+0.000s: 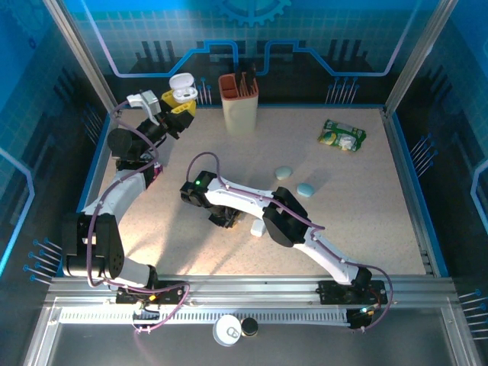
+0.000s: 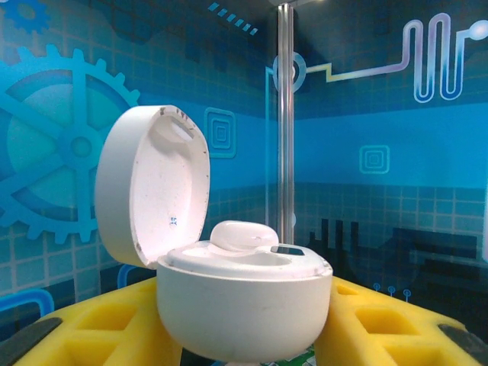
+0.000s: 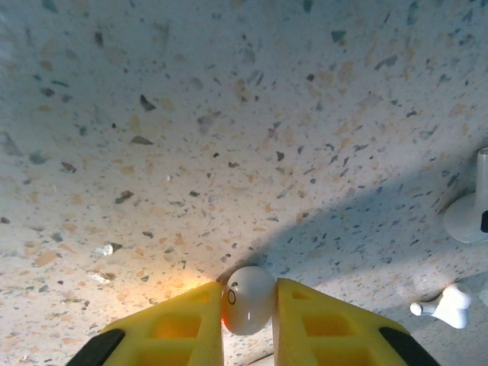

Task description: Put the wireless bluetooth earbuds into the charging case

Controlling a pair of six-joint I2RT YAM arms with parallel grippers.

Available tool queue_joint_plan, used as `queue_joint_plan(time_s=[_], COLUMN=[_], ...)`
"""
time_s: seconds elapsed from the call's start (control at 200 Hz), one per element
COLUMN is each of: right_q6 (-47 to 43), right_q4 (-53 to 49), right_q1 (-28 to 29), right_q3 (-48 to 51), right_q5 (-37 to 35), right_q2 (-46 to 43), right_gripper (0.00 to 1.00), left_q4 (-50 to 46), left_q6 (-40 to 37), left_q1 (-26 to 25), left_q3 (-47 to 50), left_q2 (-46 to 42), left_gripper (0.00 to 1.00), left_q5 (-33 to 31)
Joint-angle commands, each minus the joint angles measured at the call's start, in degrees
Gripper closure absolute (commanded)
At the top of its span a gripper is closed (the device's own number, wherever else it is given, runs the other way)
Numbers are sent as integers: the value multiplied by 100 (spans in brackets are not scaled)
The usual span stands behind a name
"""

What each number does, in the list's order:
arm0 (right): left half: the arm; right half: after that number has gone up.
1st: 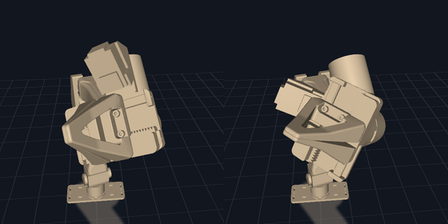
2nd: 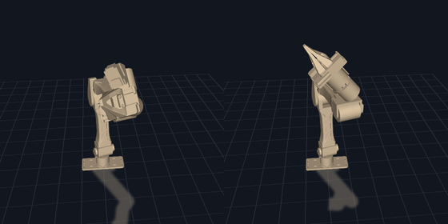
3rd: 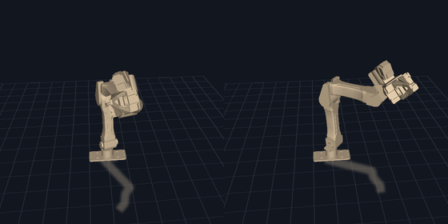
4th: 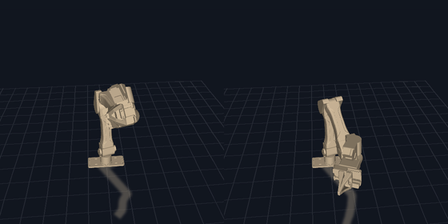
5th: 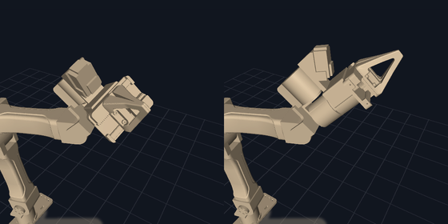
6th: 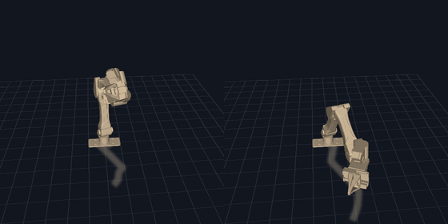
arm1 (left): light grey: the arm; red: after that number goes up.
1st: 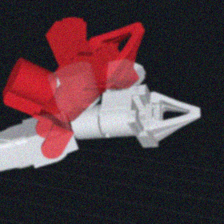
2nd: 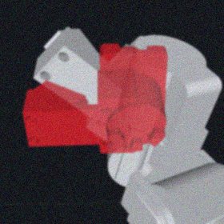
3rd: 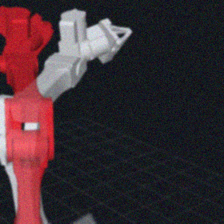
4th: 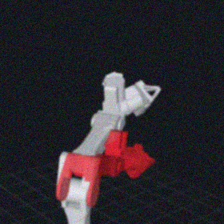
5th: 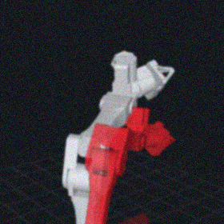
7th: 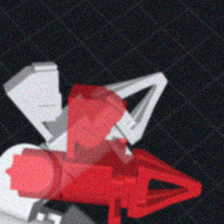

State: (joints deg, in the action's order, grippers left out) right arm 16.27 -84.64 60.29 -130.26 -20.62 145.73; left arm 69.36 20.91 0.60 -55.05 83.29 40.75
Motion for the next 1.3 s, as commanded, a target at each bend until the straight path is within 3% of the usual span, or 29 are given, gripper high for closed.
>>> queue_joint_plan(time_s=[0.0, 0.245, 0.585, 0.88, 1.291], right_q6=[63, 446, 667, 670, 982], right_q4=[-67, 680, 1165, 1155, 1773], right_q1=[-87, -652, -1843, -2695, -2848], right_q3=[-31, 1254, 2717, 2231, 750], right_q5=[20, 731, 1535, 2844, 4698], right_q2=[-156, -1637, -3804, -4875, -4815], right_gripper=[81, 81, 81, 81, 80], left_q4=[203, 95, 207, 308, 771], left_q6=[-84, -192, -323, -492, -519], left_q1=[45, -68, -675, -1164, -1374], left_q3=[81, 199, 194, 141, 405], left_q2=[-56, -102, 82, 309, 485], left_gripper=[55, 55, 55, 56, 55], left_q5=[11, 35, 44, -69, -155])
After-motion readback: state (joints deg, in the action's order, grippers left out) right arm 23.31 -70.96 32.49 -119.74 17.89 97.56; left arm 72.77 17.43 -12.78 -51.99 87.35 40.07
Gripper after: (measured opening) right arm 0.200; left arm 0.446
